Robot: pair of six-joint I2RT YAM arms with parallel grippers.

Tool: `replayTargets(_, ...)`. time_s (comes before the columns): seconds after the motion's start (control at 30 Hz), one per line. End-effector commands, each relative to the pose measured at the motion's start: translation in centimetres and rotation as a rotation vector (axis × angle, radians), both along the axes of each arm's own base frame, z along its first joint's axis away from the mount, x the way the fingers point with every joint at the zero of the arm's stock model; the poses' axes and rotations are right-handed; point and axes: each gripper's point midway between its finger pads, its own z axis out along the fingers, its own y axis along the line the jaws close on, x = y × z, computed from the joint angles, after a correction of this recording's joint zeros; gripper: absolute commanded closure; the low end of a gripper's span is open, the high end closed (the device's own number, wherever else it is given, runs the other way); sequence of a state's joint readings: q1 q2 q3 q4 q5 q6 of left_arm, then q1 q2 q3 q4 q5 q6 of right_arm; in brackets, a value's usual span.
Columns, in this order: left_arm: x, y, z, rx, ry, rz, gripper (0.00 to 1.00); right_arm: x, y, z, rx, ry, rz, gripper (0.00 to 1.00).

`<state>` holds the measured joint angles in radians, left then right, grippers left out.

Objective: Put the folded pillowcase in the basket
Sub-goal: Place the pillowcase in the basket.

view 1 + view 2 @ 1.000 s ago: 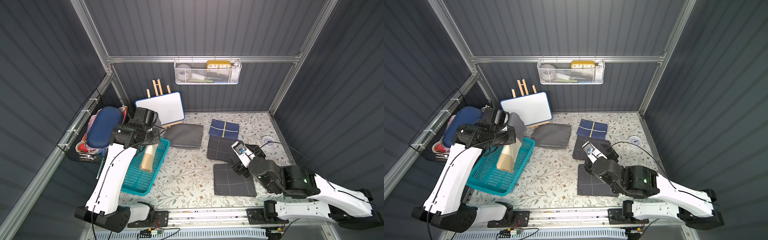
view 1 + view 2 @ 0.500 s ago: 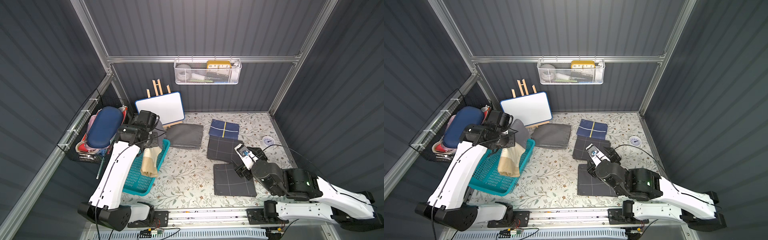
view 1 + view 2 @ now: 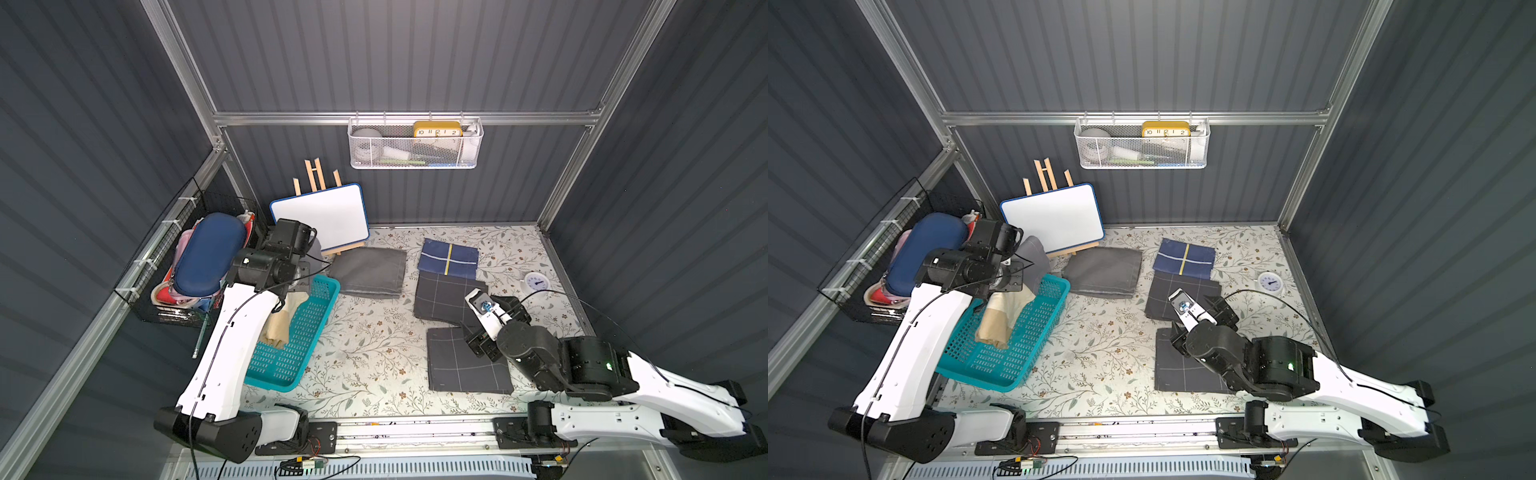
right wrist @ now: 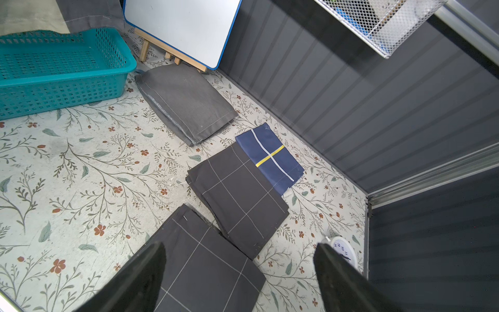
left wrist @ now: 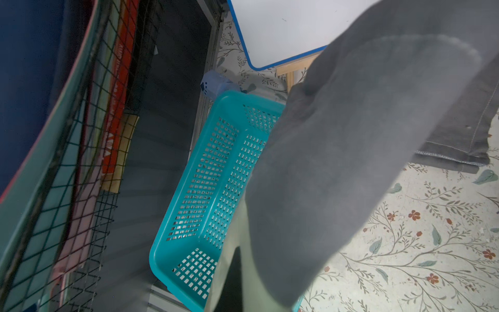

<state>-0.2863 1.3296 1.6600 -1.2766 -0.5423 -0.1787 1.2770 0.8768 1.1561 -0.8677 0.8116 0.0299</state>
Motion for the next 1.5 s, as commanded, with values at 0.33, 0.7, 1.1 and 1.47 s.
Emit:
replayTargets(0.33, 1.2, -0.1, -2.5, 0.005, 0.048, 0.023, 1.0, 0.0, -0.7, 0.1, 0.021, 0.005, -0.027, 0.08)
replayTargets(0.7, -1.3, -2.1, -8.2, -0.154, 0.255, 0.119, 1.0, 0.4, -0.3, 0.8, 0.025, -0.025, -0.033, 0.07)
replayTargets(1.1, -2.4, -0.1, -7.7, -0.086, 0.184, 0.221, 1.0, 0.6, 0.5, 0.2, 0.018, -0.034, -0.021, 0.06)
replayTargets(1.47, -1.4, 0.8, -11.3, -0.143, 0.27, 0.283, 1.0, 0.5, 0.2, 0.6, 0.028, -0.043, -0.019, 0.06)
